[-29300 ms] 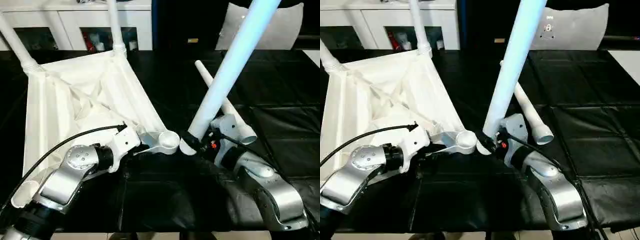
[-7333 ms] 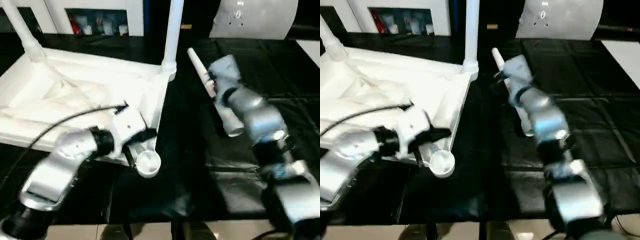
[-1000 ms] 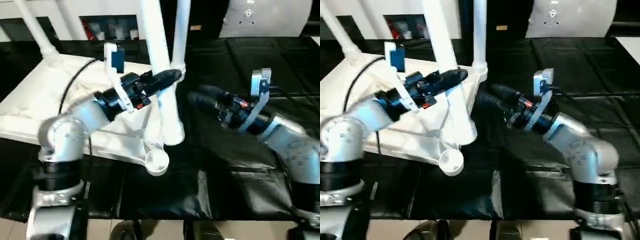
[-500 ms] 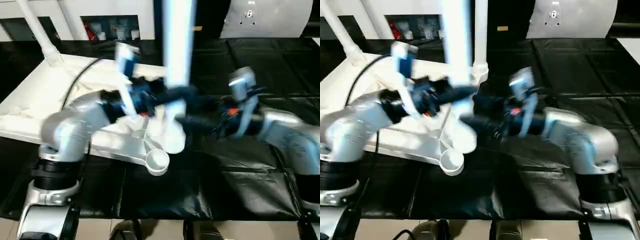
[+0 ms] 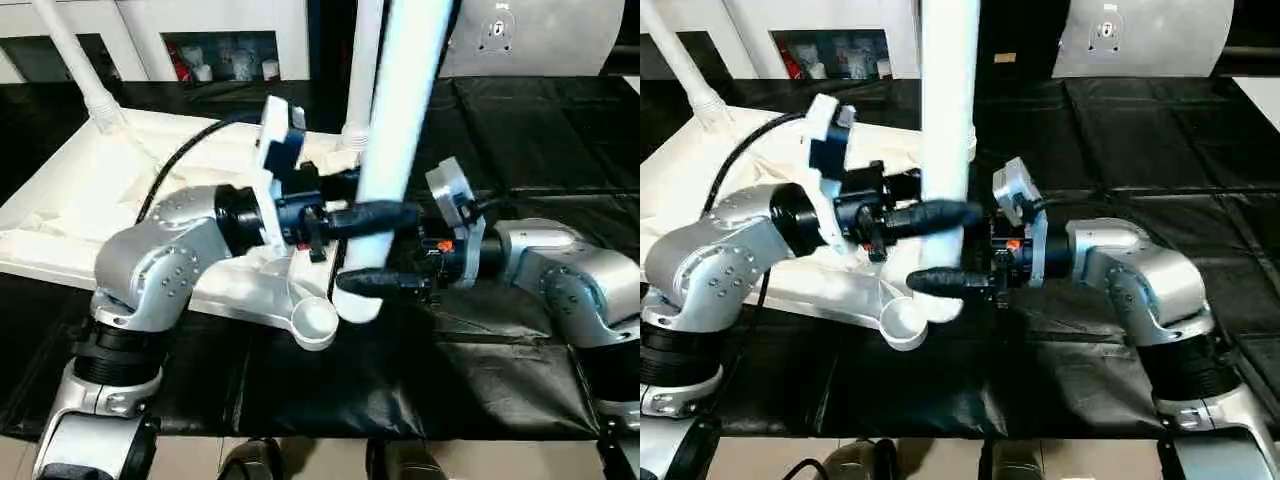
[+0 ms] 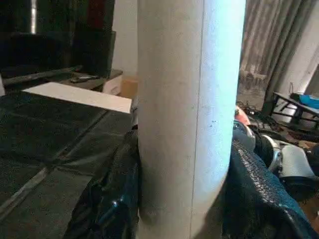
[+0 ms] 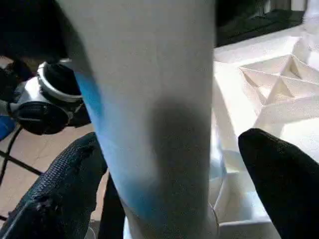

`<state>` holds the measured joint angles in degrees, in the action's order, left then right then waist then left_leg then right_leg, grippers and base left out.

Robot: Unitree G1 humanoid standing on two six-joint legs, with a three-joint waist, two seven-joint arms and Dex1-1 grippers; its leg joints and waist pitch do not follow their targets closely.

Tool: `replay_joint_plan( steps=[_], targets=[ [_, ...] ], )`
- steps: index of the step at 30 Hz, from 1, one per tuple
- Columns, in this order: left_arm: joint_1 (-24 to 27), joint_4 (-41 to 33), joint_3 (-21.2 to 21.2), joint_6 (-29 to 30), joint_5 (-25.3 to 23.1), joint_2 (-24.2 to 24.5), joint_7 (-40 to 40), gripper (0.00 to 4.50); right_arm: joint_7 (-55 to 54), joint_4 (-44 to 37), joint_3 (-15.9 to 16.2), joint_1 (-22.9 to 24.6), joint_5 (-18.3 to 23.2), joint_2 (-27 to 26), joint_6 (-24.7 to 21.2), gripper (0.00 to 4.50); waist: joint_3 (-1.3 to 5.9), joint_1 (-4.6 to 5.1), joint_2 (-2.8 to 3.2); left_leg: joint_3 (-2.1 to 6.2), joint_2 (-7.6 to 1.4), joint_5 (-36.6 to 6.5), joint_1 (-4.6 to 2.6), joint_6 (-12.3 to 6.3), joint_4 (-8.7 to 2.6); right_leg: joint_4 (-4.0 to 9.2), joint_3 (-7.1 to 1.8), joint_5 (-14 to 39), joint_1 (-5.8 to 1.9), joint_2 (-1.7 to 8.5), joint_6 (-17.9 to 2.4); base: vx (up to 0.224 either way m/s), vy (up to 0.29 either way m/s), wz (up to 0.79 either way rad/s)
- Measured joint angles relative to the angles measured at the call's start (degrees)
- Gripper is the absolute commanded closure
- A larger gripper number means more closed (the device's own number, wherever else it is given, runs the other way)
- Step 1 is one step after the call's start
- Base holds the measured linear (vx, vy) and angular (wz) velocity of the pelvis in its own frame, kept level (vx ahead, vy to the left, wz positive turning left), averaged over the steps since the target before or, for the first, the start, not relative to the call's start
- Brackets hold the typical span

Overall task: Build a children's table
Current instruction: Pick table leg

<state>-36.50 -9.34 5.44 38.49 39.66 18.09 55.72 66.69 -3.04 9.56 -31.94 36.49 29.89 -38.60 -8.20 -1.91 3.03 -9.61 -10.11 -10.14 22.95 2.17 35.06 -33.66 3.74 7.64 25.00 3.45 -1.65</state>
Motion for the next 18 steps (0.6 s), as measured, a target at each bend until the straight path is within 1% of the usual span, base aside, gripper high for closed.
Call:
replay_joint_plan(
  steps=[2, 4, 5, 6, 8, 9, 12, 14, 15, 16, 18],
  targets=[
    [0.0, 0.0, 0.01, -0.08, 0.0, -0.01, 0.32, 2.64, 0.14, 0.13, 0.0, 0.0, 0.05, -0.08, 0.0, 0.34, 0.0, 0.02, 0.0, 0.0, 0.0, 0.0, 0.0, 0.0, 0.04, -0.07, -0.01, 0.0, 0.0, 0.0, 0.0, 0.0, 0.0, 0.0],
    [0.0, 0.0, 0.01, -0.12, 0.0, -0.04, 0.34, 2.64, 0.26, 0.73, 0.0, 0.0, 0.11, -0.16, -0.02, 0.37, 0.0, 0.02, 0.0, 0.01, 0.0, 0.0, -0.01, 0.0, 0.1, -0.17, -0.01, 0.01, 0.01, 0.01, 0.01, 0.0, 0.0, 0.0],
    [0.0, 0.0, 0.01, -0.16, 0.0, -0.04, 0.39, 2.64, 0.44, 1.09, 0.0, 0.0, 0.11, -0.21, -0.05, 0.61, 0.0, 0.02, 0.0, 0.01, 0.0, 0.0, -0.02, 0.0, 0.13, -0.22, -0.01, 0.01, 0.03, 0.01, 0.02, 0.0, 0.0, 0.0],
    [0.0, 0.0, 0.02, -0.17, 0.0, -0.04, 0.41, 2.64, 0.74, 1.13, 0.03, 0.0, 0.11, -0.23, -0.05, 0.61, 0.0, 0.02, 0.0, 0.01, 0.0, 0.0, -0.02, 0.01, 0.14, -0.27, -0.02, 0.02, 0.04, 0.01, 0.03, 0.0, 0.0, 0.0],
    [0.0, 0.0, 0.02, -0.21, 0.0, -0.05, 0.44, 2.64, 1.36, 1.13, 0.11, 0.0, 0.11, -0.23, -0.13, 0.83, 0.0, 0.04, 0.0, 0.01, 0.0, 0.01, -0.03, 0.03, 0.17, -0.31, -0.02, 0.07, 0.03, 0.01, 0.12, 0.0, 0.0, 0.0],
    [0.0, 0.0, 0.04, -0.26, -0.01, -0.05, 0.45, 2.64, 1.56, 1.13, 0.14, 0.0, 0.11, -0.23, -0.22, 0.83, 0.0, 0.06, 0.0, 0.01, -0.01, 0.02, -0.03, 0.04, 0.19, -0.33, -0.02, 0.08, 0.03, 0.01, 0.14, 0.0, 0.0, 0.0],
    [0.0, 0.0, 0.08, -0.91, -0.06, -0.05, 0.49, 2.64, 2.33, 1.12, 0.18, 0.01, 0.11, -0.22, -0.95, 1.16, 0.0, 0.08, 0.0, 0.01, -0.02, 0.02, -0.03, 0.04, 0.26, -0.37, -0.02, 0.15, 0.03, 0.01, 0.25, 0.0, 0.0, 0.0],
    [0.0, 0.0, 0.08, -1.08, -0.07, -0.07, 0.5, 2.64, 2.46, 1.13, 0.27, 0.01, 0.12, -0.23, -1.33, 1.28, 0.0, 0.08, 0.0, 0.01, -0.02, 0.02, -0.03, 0.04, 0.3, -0.38, -0.04, 0.16, 0.02, 0.01, 0.27, 0.0, 0.0, 0.0],
    [0.0, 0.0, 0.08, -1.09, -0.08, -0.09, 0.5, 2.64, 2.53, 1.13, 0.29, 0.01, 0.15, -0.22, -1.38, 1.43, 0.0, 0.07, 0.0, 0.01, -0.02, 0.02, -0.03, 0.04, 0.31, -0.38, -0.04, 0.16, 0.02, 0.01, 0.27, 0.0, 0.0, 0.0],
    [0.0, 0.0, 0.08, -1.11, -0.08, -0.1, 0.5, 2.64, 2.55, 1.13, 0.35, 0.01, 0.16, -0.23, -1.42, 1.43, 0.0, 0.07, 0.0, 0.01, -0.02, 0.03, -0.03, 0.04, 0.32, -0.39, -0.05, 0.16, 0.02, 0.02, 0.27, 0.0, 0.0, 0.0],
    [-0.01, 0.0, 0.09, -1.11, -0.08, -0.12, 0.5, 2.64, 2.56, 1.13, 0.4, 0.01, 0.16, -0.23, -1.44, 1.6, 0.0, 0.07, 0.0, 0.01, -0.02, 0.03, -0.03, 0.03, 0.33, -0.39, -0.05, 0.16, 0.01, 0.02, 0.27, 0.0, 0.0, 0.0]
  ],
)
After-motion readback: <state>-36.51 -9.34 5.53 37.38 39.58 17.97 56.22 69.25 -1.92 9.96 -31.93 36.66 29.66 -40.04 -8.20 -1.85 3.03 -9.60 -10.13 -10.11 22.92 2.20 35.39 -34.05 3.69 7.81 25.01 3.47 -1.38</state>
